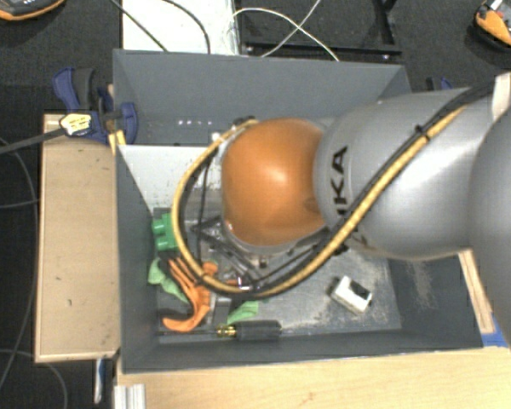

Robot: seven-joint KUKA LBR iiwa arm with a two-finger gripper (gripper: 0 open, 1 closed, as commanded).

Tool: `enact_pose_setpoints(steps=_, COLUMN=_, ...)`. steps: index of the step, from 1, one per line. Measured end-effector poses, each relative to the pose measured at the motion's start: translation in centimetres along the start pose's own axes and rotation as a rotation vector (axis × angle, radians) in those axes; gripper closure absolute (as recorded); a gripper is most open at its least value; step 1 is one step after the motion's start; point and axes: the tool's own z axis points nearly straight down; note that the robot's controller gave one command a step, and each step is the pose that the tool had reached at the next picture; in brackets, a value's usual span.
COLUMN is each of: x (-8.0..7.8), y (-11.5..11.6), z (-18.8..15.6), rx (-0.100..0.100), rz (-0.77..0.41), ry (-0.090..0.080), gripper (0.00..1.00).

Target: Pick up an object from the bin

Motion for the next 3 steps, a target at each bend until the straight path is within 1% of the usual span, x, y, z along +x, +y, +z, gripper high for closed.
enact_pose_setpoints(steps=1, x=-0.2, y=-0.1, z=-0.5, rx=-0.002, rz=0.008, ry=-0.008, gripper=0.00)
enact_pose_setpoints(steps=2, x=-3.8, y=-0.4, z=12.8, rx=0.001, rz=0.230, ry=0.004, gripper=0.00)
enact_pose_setpoints(steps=3, x=-4.4, y=-0.1, z=6.0, rx=-0.001, rz=-0.456, ry=-0.011, gripper=0.00)
